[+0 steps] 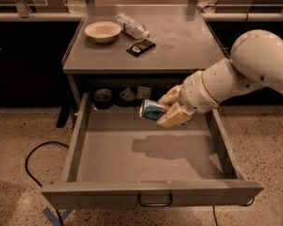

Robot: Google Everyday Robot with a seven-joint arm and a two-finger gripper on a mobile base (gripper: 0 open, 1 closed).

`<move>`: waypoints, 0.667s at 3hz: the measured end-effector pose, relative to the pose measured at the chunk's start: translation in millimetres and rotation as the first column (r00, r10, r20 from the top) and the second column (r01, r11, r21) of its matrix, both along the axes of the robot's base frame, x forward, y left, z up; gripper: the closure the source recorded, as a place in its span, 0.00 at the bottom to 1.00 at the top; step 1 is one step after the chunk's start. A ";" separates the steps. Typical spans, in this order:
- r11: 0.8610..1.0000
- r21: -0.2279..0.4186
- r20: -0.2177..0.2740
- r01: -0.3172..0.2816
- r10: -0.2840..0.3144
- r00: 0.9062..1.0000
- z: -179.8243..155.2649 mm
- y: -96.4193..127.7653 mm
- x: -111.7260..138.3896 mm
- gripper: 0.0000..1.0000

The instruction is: Place redbull can into top drawer

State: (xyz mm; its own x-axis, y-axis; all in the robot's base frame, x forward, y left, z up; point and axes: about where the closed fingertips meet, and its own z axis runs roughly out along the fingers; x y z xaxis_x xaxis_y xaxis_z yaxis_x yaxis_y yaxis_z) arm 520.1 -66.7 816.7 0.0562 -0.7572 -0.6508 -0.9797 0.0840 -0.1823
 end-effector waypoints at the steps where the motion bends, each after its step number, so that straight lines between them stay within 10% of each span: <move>1: 1.000 -0.003 -0.002 -0.002 0.002 1.000 -0.2 -0.5 -0.9 1.00; 2: 1.000 0.016 -0.007 0.017 -0.017 1.000 -9.8 3.4 0.2 1.00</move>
Offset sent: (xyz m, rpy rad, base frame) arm 0.0027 0.0044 -0.0209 0.0425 0.0093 -0.0518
